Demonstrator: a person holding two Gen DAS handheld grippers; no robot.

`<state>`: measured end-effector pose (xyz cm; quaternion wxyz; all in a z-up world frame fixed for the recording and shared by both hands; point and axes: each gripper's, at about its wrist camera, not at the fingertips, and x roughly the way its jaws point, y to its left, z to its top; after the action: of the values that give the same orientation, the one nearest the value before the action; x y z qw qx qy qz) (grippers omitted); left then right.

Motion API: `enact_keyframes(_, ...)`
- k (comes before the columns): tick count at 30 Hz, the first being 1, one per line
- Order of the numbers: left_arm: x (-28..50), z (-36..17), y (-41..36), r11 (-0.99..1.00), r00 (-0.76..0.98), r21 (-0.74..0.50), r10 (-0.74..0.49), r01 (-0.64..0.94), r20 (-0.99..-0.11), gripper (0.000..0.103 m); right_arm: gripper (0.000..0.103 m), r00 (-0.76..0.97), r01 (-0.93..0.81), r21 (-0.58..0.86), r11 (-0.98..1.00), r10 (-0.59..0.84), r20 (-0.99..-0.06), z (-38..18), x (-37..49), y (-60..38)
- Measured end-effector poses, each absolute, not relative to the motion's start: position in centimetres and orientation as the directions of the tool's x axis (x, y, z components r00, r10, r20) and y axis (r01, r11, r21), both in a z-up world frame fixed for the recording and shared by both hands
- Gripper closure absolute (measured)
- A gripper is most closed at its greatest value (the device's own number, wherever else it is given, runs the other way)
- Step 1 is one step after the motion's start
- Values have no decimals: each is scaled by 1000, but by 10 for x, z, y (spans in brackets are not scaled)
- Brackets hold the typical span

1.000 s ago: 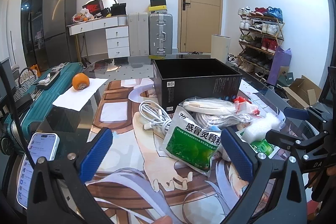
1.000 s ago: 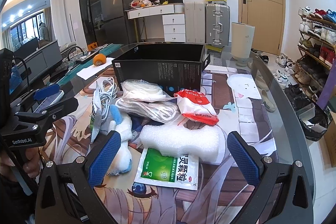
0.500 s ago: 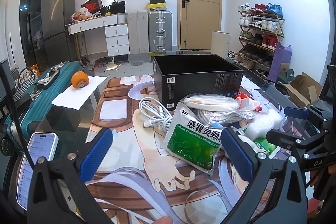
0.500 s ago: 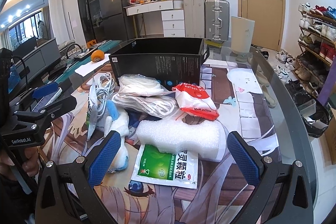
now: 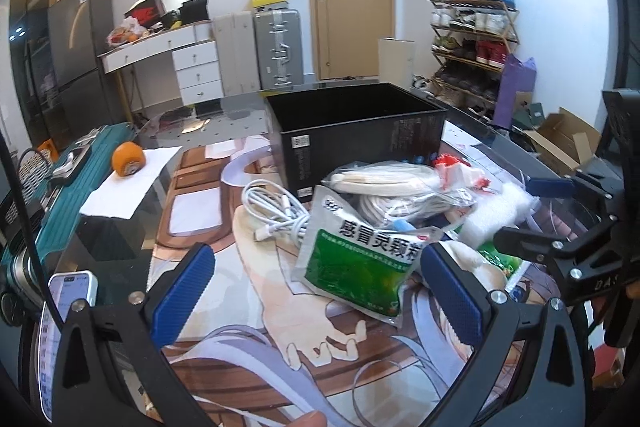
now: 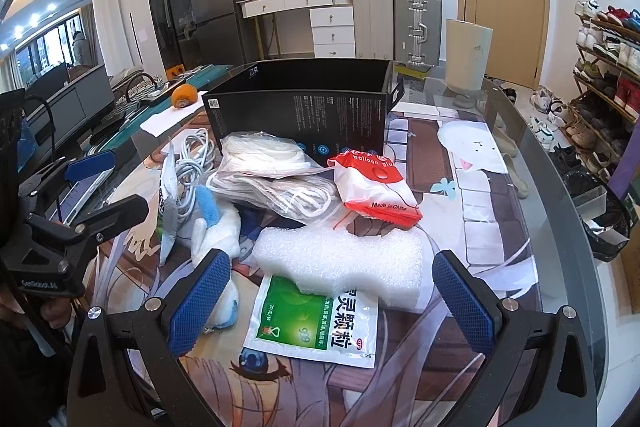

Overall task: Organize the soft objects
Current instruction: 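Move both tools toward the green packet and white foam block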

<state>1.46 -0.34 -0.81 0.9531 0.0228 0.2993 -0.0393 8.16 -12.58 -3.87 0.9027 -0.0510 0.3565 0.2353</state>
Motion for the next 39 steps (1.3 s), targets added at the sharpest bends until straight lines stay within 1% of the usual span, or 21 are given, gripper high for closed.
enact_keyframes(10,19,-10,-6,989,793,54,-78,138,-605,0,0,612,-464,61,884,370,-699,-43,87,-119)
enact_keyframes(18,29,-16,-8,983,751,63,-88,170,-654,0,0,590,-454,69,889,357,-724,-49,98,-119)
enact_keyframes(26,40,-20,-9,980,724,59,-98,188,-682,0,0,570,-453,72,889,350,-744,-54,109,-115)
enact_keyframes(39,53,-21,-12,978,701,61,-99,200,-706,0,0,570,-449,80,890,354,-742,-55,111,-117)
